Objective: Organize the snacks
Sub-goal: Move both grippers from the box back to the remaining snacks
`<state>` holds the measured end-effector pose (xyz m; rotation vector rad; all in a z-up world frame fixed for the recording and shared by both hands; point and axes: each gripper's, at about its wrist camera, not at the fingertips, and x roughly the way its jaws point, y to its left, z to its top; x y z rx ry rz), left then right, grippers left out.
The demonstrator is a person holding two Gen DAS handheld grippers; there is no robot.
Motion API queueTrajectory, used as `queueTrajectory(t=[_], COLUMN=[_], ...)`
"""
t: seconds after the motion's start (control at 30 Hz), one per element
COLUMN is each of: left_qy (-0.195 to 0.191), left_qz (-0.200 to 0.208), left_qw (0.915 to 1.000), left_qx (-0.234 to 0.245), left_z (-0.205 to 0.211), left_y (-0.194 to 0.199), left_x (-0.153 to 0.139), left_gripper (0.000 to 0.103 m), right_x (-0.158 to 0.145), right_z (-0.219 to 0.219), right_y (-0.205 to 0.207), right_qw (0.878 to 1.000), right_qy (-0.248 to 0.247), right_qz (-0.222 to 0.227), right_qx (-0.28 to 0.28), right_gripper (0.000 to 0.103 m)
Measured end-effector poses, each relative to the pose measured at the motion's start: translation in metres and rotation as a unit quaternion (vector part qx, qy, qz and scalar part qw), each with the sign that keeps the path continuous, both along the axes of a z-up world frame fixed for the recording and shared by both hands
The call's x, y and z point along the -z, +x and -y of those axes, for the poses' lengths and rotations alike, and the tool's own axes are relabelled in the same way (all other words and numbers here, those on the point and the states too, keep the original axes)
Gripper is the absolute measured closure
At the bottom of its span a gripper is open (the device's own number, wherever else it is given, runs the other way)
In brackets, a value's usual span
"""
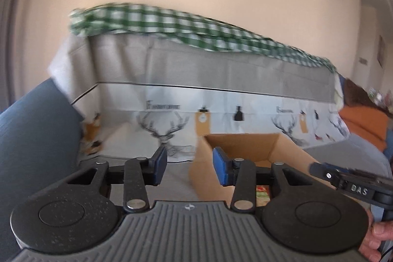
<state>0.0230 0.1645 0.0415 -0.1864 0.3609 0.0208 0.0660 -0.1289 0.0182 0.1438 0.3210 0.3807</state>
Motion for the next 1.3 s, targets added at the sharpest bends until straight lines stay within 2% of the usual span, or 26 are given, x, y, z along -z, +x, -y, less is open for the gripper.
queueTrajectory(t=[0.07, 0.1, 0.23, 0.37, 0.43, 0.57, 0.7, 0.8, 0.93, 1.03, 1.17, 1.3], left_qy=[-0.045, -0.056, -0.041, 0.0, 0.009, -0.019, -0.031, -0.054, -0.058, -0.075, -0.103, -0.112], left_qz=[-0.032, -0.038, -0.025, -0.038, -0.04, -0.026, -0.044, -0.055, -0.058, -0.051, -0.048, -0.049], left_qw=[0.998, 0.9973, 0.9988, 0.9989, 0.9988, 0.9995, 0.9979, 0.9954, 0.9947, 0.9931, 0.9877, 0.9856], left_qx=[-0.029, -0.028, -0.001, 0.026, 0.026, 0.002, -0.036, -0.057, -0.061, -0.075, -0.107, -0.117], left_z=[-0.015, -0.017, -0.004, 0.017, 0.021, 0.009, -0.006, -0.02, -0.026, -0.035, -0.049, -0.056], left_y=[-0.006, -0.008, -0.025, -0.04, -0.047, -0.059, -0.058, -0.052, -0.045, -0.044, -0.043, -0.041], left_x=[0.01, 0.01, 0.002, 0.008, 0.013, 0.01, 0.029, 0.04, 0.041, 0.043, 0.046, 0.048], left_gripper=[0.064, 0.067, 0.067, 0.067, 0.067, 0.066, 0.064, 0.064, 0.064, 0.065, 0.065, 0.064], right_x=[0.001, 0.001, 0.002, 0.002, 0.002, 0.001, 0.003, 0.005, 0.01, 0.019, 0.041, 0.067], right_z=[-0.004, -0.007, -0.019, -0.029, -0.033, -0.041, -0.052, -0.065, -0.091, -0.114, -0.149, -0.177], right_y=[-0.001, -0.003, -0.004, -0.015, -0.02, -0.029, -0.028, -0.03, -0.033, -0.033, -0.032, -0.027], right_qw=[1.0, 1.0, 0.999, 0.997, 0.996, 0.995, 0.993, 0.991, 0.985, 0.979, 0.967, 0.957], right_qy=[0.0, -0.002, -0.01, -0.019, -0.023, -0.033, -0.04, -0.047, -0.073, -0.085, -0.111, -0.13], right_qz=[-0.003, -0.004, -0.029, -0.036, -0.037, -0.027, -0.029, -0.028, -0.017, -0.02, -0.041, -0.06], right_qx=[-0.004, -0.006, -0.033, -0.063, -0.071, -0.089, -0.103, -0.121, -0.154, -0.183, -0.227, -0.252], right_gripper=[0.061, 0.061, 0.059, 0.056, 0.056, 0.056, 0.057, 0.06, 0.062, 0.062, 0.062, 0.062])
